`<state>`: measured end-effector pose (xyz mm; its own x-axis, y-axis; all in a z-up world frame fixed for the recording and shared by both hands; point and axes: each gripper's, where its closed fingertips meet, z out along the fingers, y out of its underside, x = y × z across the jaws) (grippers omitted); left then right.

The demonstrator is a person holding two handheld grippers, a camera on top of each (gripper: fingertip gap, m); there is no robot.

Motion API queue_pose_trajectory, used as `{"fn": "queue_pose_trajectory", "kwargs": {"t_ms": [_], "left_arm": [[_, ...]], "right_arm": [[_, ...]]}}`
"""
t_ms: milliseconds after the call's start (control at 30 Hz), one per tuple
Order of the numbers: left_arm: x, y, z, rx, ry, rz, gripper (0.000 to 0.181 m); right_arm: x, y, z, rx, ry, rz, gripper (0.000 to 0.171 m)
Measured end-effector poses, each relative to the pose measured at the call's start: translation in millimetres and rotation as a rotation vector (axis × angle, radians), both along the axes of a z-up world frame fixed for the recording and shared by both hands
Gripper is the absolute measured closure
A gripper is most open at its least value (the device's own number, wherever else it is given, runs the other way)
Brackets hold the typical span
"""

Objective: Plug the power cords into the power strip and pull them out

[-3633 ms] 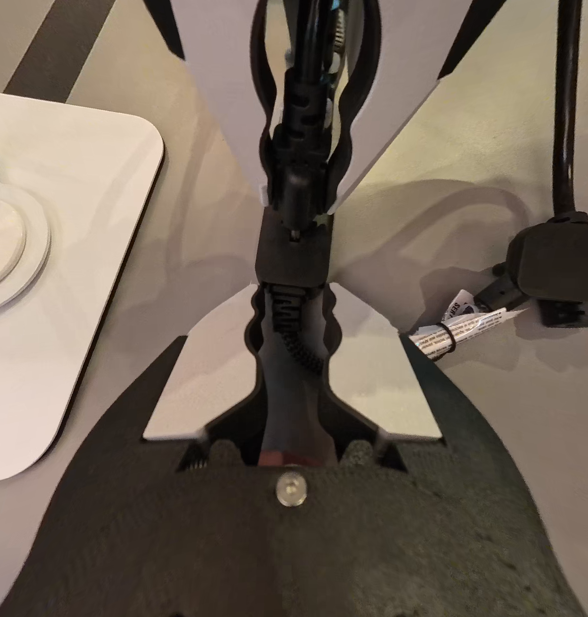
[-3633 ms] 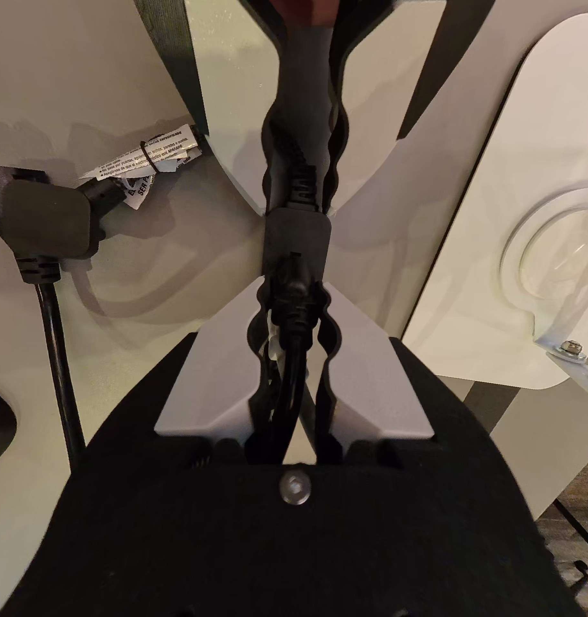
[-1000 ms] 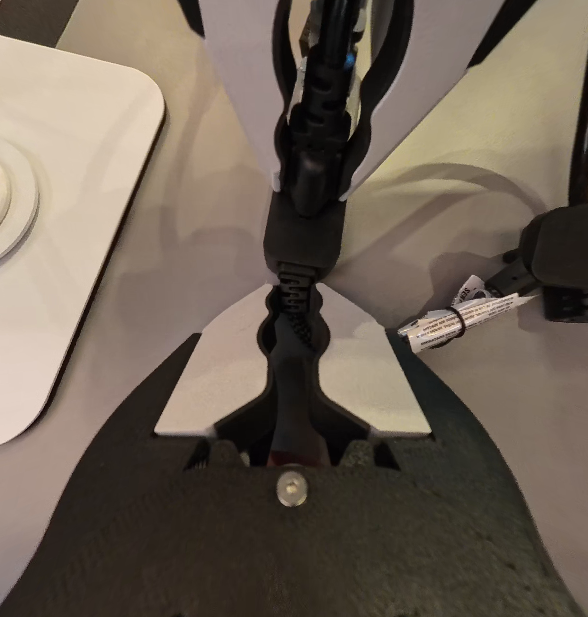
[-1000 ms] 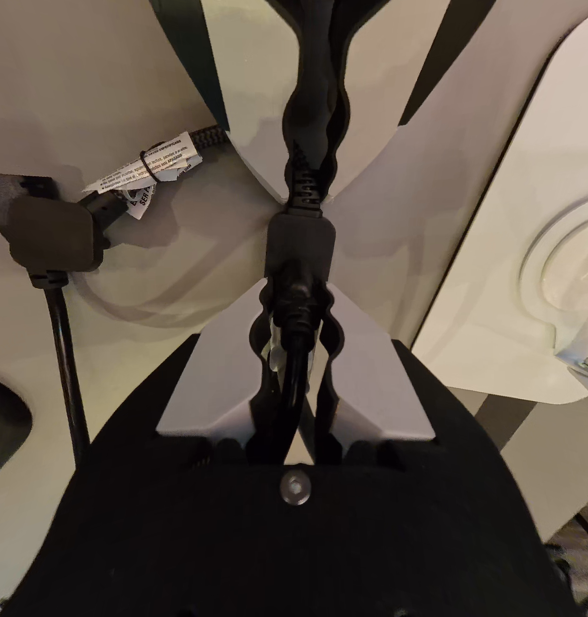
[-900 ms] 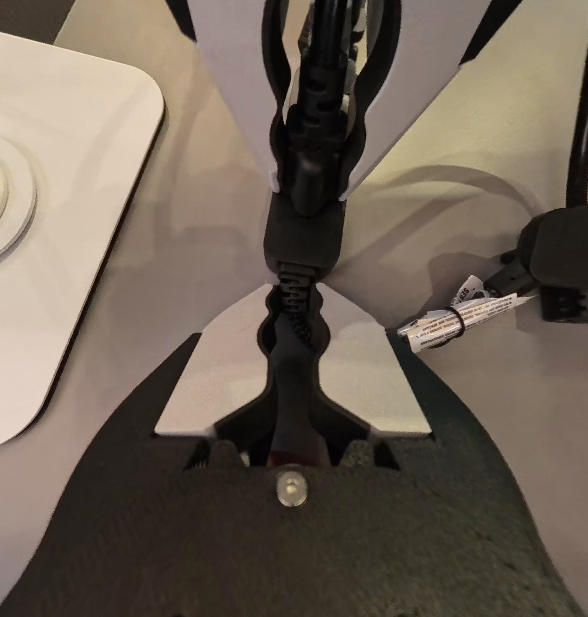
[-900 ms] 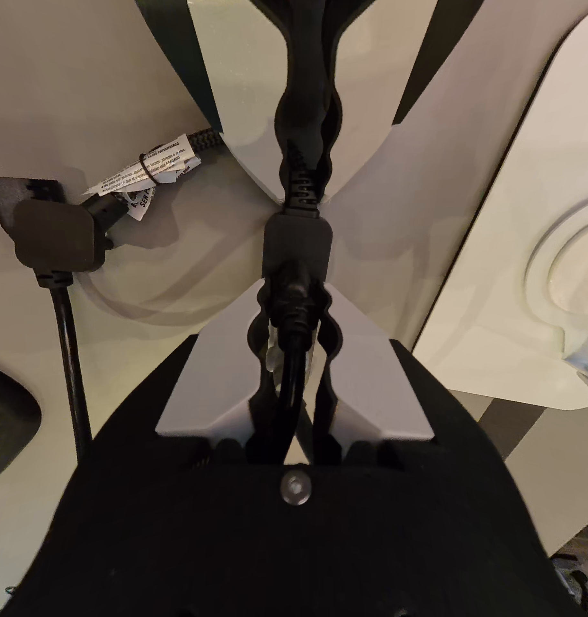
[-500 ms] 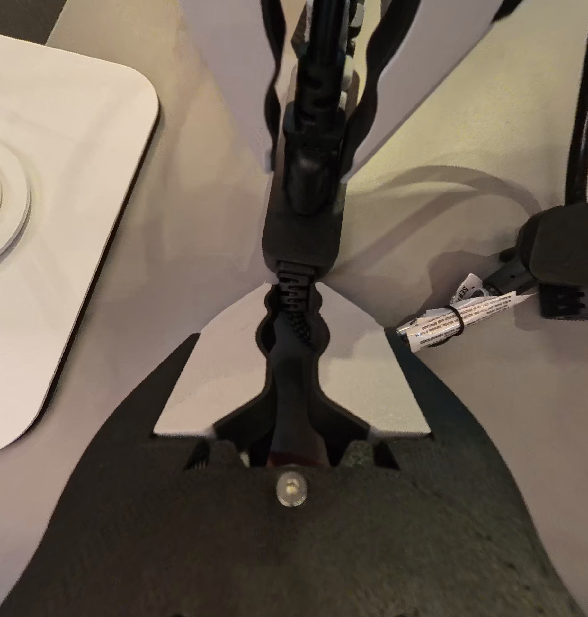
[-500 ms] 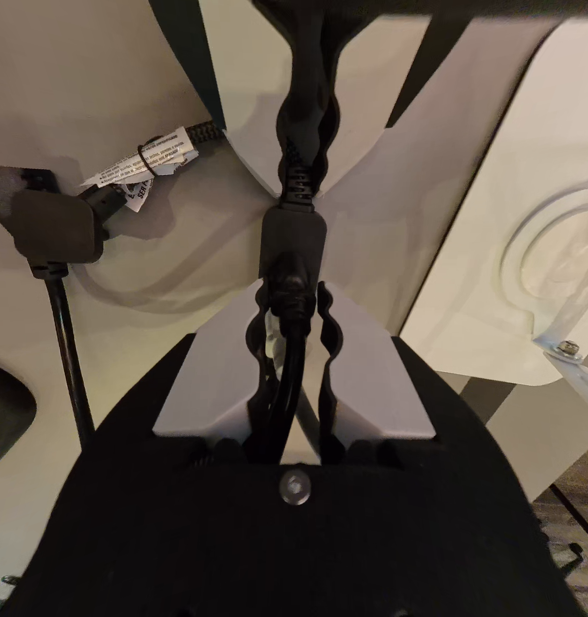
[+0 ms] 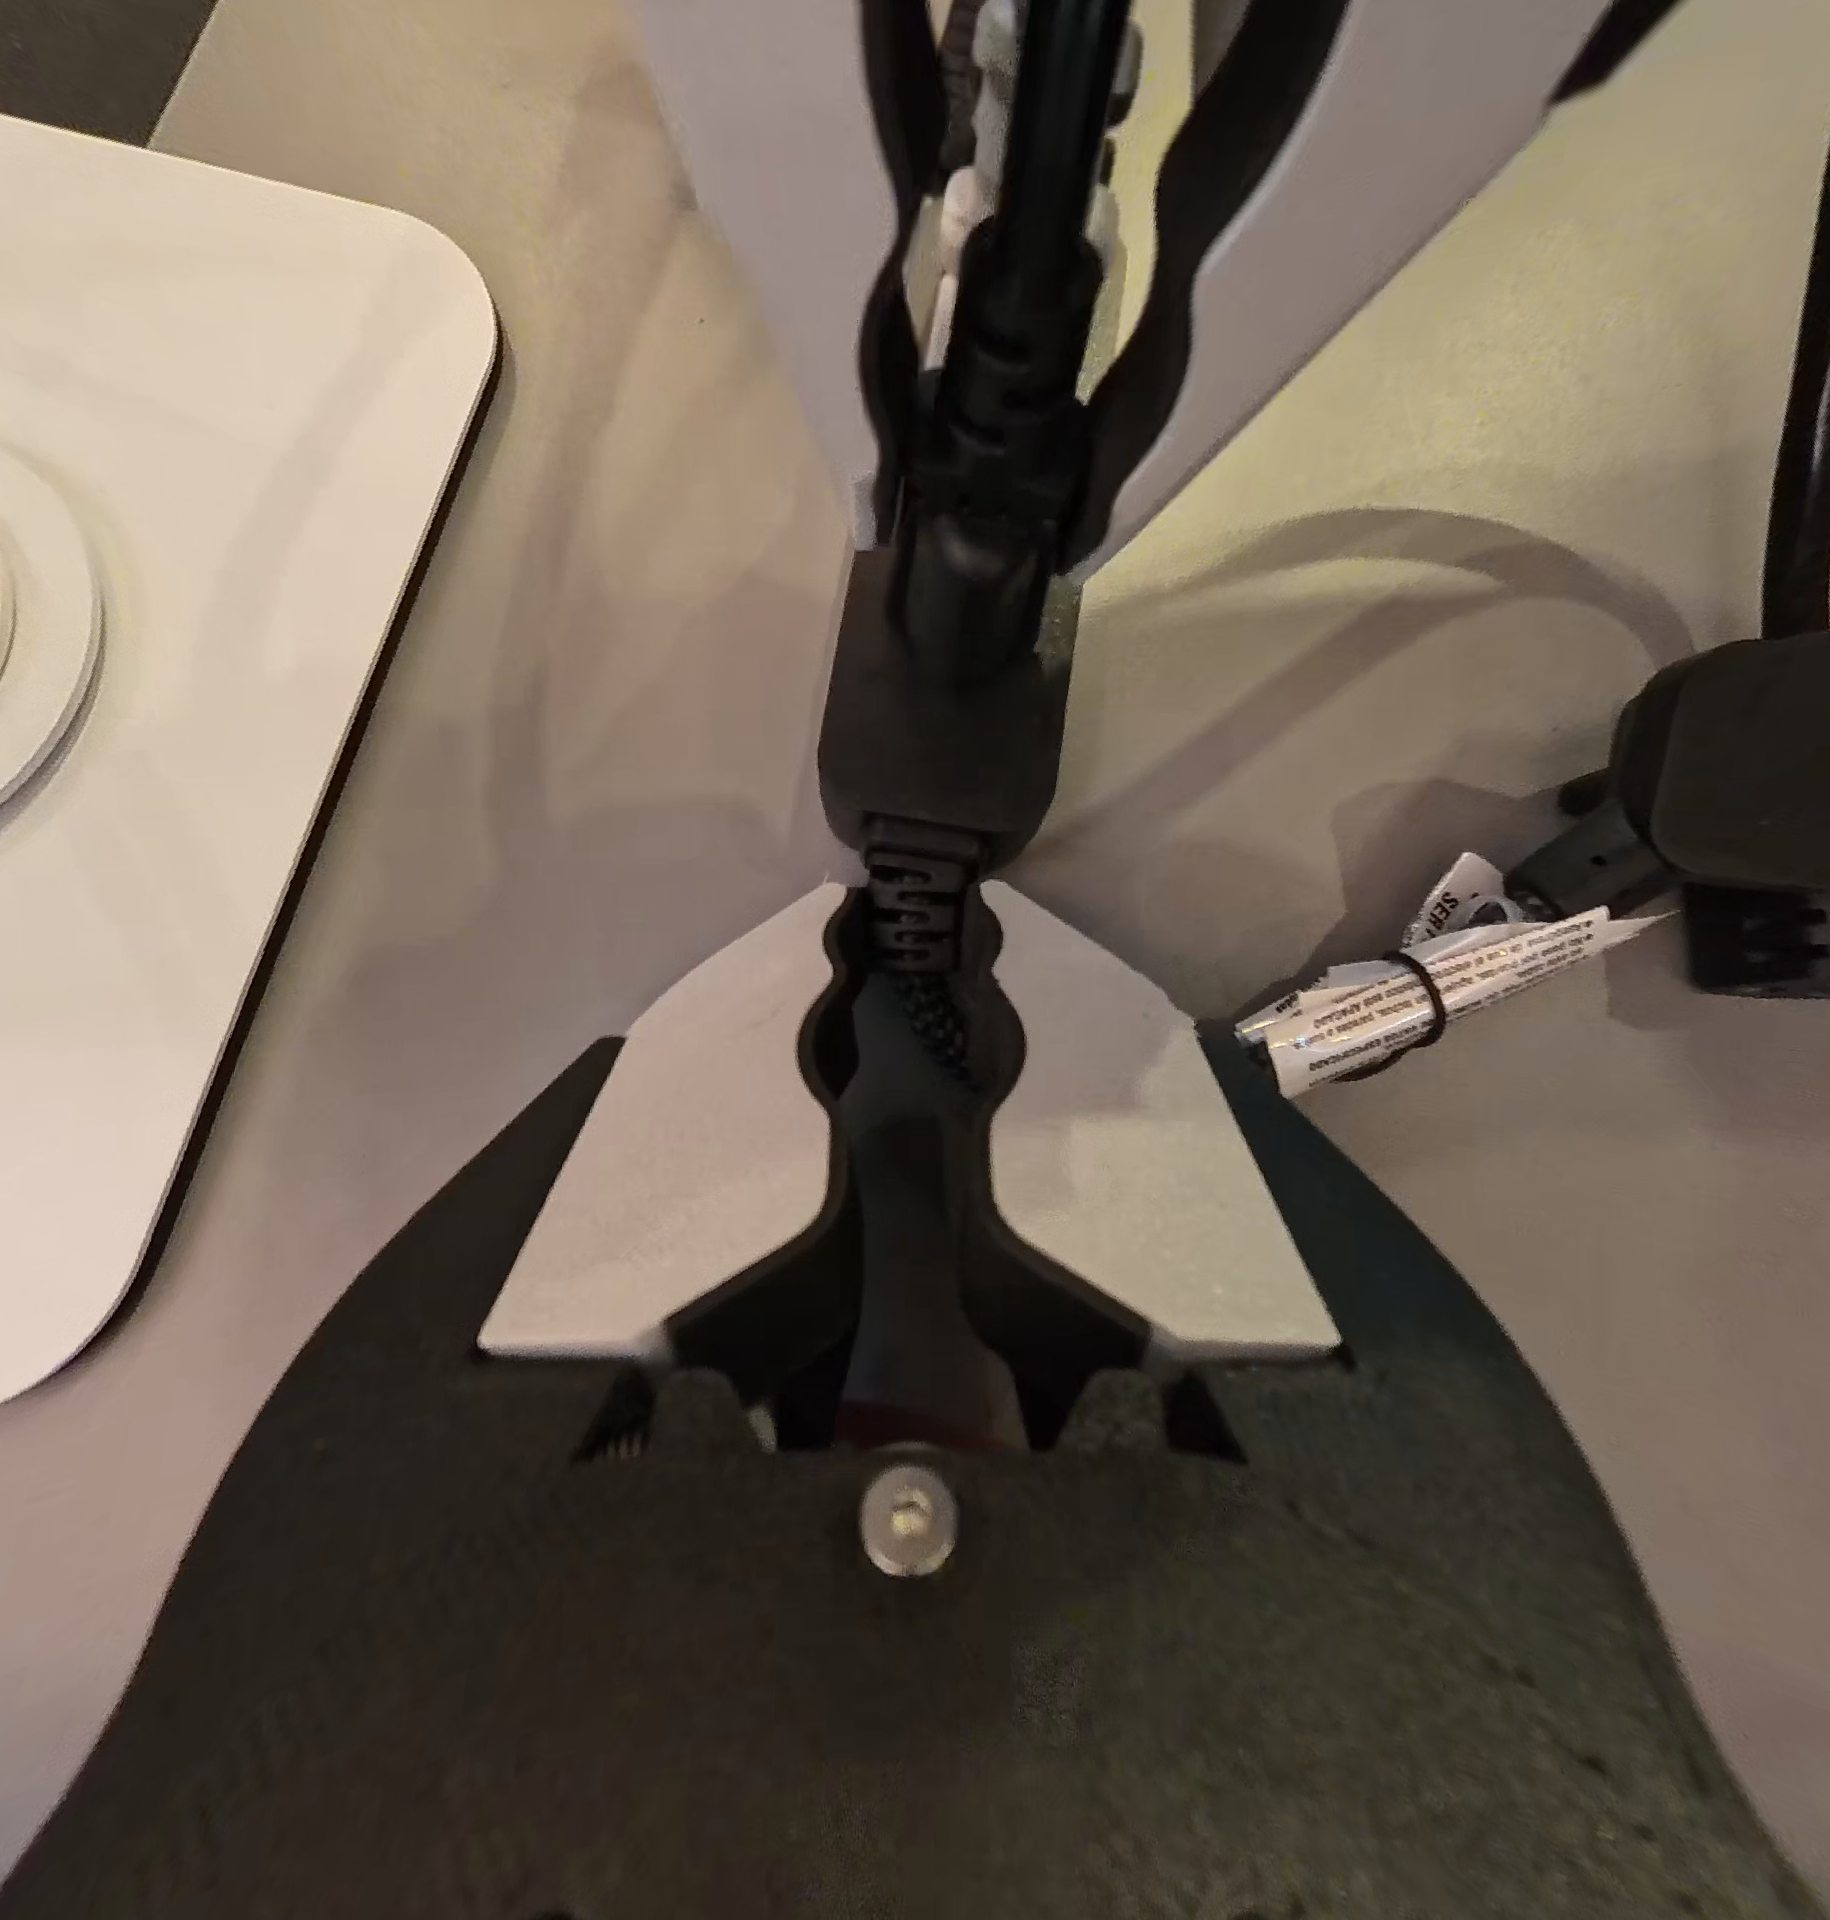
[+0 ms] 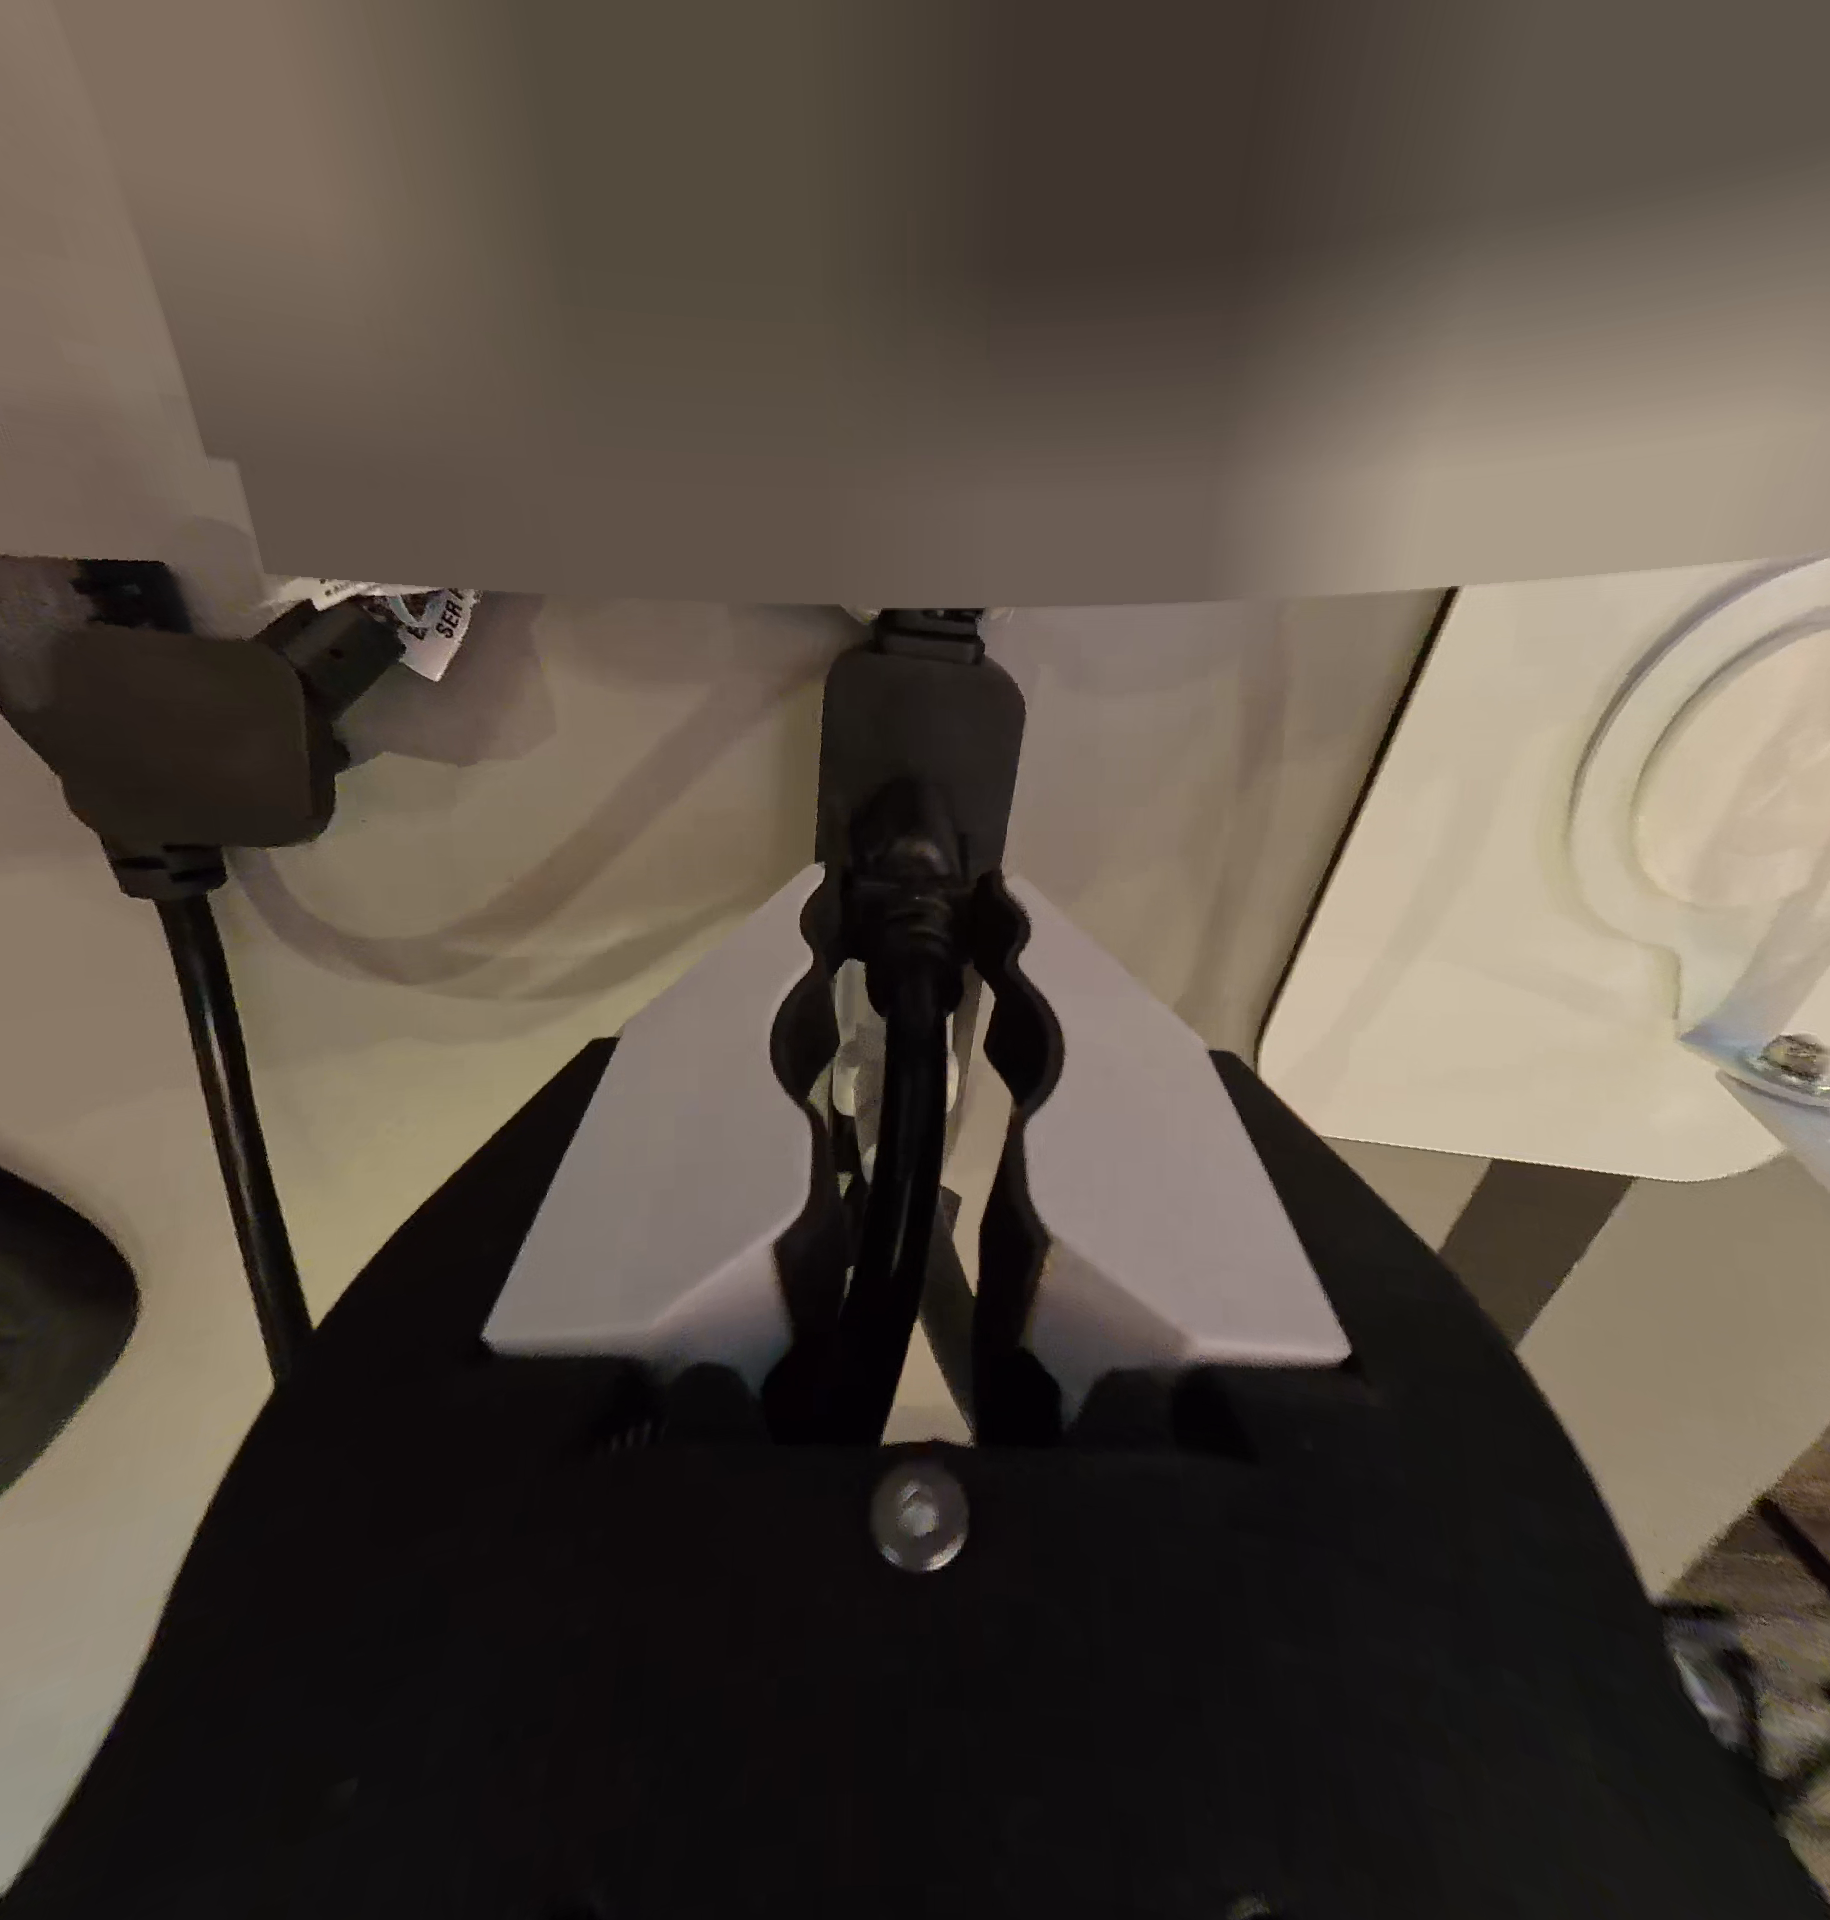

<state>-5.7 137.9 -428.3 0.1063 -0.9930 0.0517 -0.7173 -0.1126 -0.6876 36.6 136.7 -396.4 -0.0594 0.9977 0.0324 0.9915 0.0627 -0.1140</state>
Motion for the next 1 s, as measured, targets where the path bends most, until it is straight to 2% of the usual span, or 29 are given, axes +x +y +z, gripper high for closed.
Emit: {"fn": "queue_pose_trajectory", "kwargs": {"t_ms": [100, 467, 567, 600, 700, 800, 933, 1000], "left_arm": [[0.1, 0.2, 0.0, 0.006, 0.001, 0.001, 0.165], [0.3, -0.2, -0.3, 0.008, 0.001, -0.002, 0.165], [0.6, -0.4, -0.4, 0.012, 0.001, -0.004, 0.165], [0.6, -0.4, -0.4, 0.012, 0.001, -0.005, 0.165], [0.6, -0.6, -0.4, 0.008, 0.001, -0.007, 0.165], [0.7, -0.9, -0.4, 0.009, 0.001, -0.01, 0.165], [0.8, -3.6, -0.6, 0.029, 0.005, -0.031, 0.159], [0.6, -5.1, -0.5, 0.03, 0.009, -0.034, 0.155]], "right_arm": [[-1.5, 0.0, -0.8, -0.076, 0.061, -0.031, 0.149], [-1.4, 0.5, -0.6, -0.009, 0.018, -0.006, 0.148], [-3.5, 11.1, 7.9, 0.099, 0.018, -0.021, 0.127], [-7.6, 11.6, 15.5, 0.119, 0.049, -0.025, 0.129], [-12.2, 20.5, 46.5, 0.252, 0.101, -0.009, 0.116], [-20.1, 23.2, 96.0, 0.389, 0.228, -0.019, 0.107], [-24.5, 3.4, 160.0, 0.497, 0.399, -0.051, 0.115], [-20.6, -14.7, 180.7, 0.546, 0.447, -0.057, 0.12]]}}
